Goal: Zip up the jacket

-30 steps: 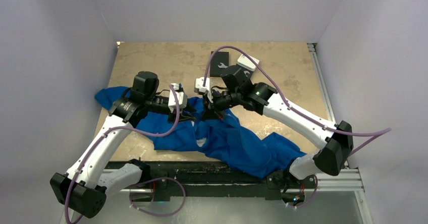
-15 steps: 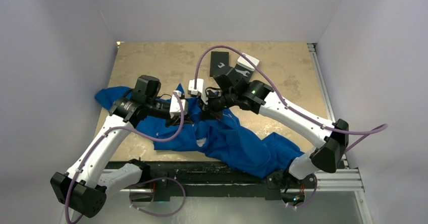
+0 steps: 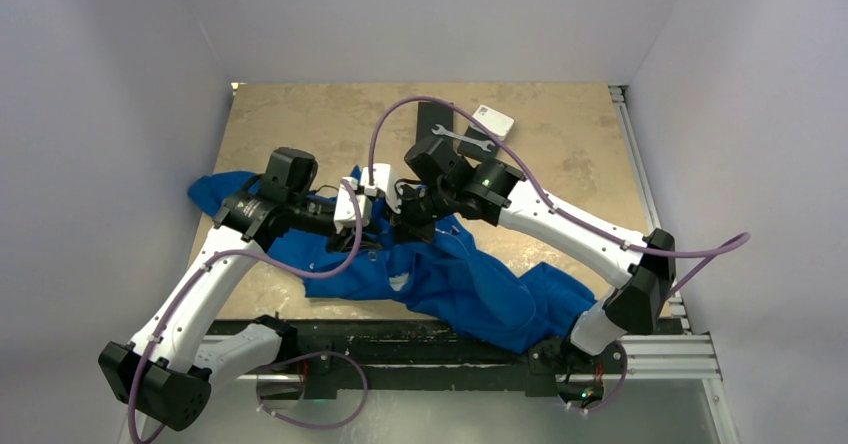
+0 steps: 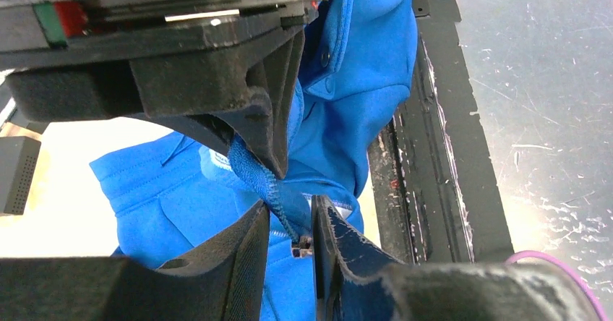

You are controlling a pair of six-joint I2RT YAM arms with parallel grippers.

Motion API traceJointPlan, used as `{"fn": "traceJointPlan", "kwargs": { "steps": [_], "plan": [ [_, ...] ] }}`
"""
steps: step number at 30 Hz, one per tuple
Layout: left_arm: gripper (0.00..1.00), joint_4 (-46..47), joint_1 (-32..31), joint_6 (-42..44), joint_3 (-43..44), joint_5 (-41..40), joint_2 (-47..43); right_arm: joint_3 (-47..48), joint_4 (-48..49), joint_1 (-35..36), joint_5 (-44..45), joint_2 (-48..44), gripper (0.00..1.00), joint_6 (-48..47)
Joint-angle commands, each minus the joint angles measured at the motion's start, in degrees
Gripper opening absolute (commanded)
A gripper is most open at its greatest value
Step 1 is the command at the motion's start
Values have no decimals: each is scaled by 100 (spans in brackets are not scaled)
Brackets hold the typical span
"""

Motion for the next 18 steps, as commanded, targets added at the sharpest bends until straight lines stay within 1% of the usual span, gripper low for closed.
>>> {"fn": "traceJointPlan", "kwargs": {
  "steps": [1, 3, 6, 7, 9, 11, 12, 15, 16, 18],
  "plan": [
    [25, -258, -42, 341, 98, 111, -20, 363, -1, 63, 185, -99, 0, 49],
    [17, -226, -44, 377, 95, 78, -42, 359, -22, 66, 184, -105, 0, 50],
    [0, 48, -49, 189, 172, 90, -66, 269, 35, 74, 159, -139, 0, 73],
    [0, 107, -43, 111, 198, 112, -77, 192, 86, 70, 128, -167, 0, 75],
    [0, 468, -42, -315, 194, 87, -130, -23, 228, 73, 58, -254, 4, 108],
    [0, 1073, -42, -920, 145, 78, -221, -342, 511, 68, -140, -437, 15, 265],
    [0, 1383, -42, -1332, 86, 91, -298, -589, 834, 66, -204, -589, 21, 351],
    [0, 2645, -42, -2695, -327, 99, -620, -1407, 2195, 66, -405, -1210, 38, 881],
    [0, 2988, -42, -3020, -464, 103, -711, -1657, 2644, 54, -459, -1485, 41, 1016],
    [0, 3392, -46, -3543, -627, 165, -825, -2134, 3539, -32, -608, -1779, 47, 1310]
  ]
}}
